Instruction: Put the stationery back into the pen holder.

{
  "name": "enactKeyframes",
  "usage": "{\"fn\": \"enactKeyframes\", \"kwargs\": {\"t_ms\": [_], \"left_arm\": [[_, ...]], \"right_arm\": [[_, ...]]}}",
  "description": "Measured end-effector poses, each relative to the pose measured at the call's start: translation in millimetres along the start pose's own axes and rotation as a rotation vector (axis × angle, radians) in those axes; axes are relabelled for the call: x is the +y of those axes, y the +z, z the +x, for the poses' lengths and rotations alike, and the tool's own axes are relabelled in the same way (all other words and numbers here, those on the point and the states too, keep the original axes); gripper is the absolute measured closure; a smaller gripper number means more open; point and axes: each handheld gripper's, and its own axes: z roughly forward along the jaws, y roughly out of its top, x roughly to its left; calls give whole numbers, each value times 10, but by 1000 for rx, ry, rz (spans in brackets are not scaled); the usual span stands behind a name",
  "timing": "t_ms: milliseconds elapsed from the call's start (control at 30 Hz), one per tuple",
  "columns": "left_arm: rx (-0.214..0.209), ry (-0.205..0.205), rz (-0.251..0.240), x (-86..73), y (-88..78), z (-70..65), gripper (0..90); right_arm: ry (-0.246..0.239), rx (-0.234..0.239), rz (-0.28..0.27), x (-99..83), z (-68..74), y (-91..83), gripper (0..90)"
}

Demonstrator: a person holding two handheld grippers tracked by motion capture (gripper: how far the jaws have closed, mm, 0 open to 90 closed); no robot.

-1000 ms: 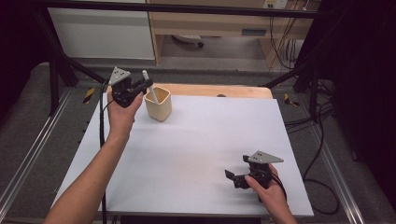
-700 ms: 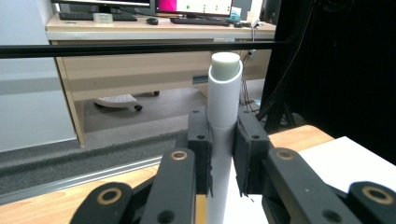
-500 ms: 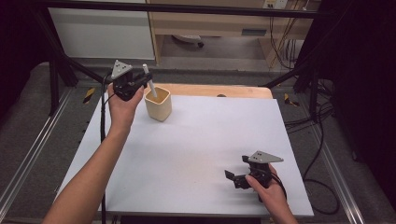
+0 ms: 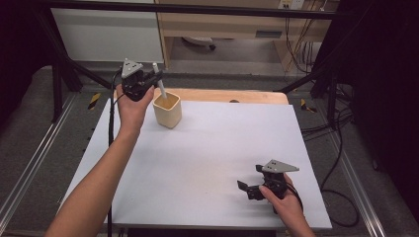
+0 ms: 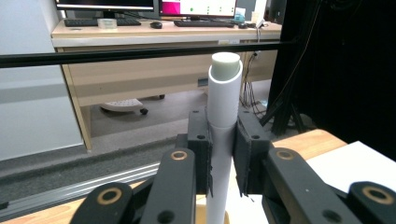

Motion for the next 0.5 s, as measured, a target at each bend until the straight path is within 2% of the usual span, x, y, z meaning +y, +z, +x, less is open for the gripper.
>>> {"fn": "enactKeyframes", "kwargs": {"t_ms": [200, 367, 500], "left_arm": [[16, 10, -2, -26, 43, 35, 786], [23, -12, 7, -67, 86, 94, 786], [29, -3, 13, -89, 114, 118, 786]], "right_arm": [[3, 3, 0, -3, -4, 1, 30], [-1, 8, 2, -2, -3, 6, 29], [0, 9, 4, -2, -3, 5, 29]]}}
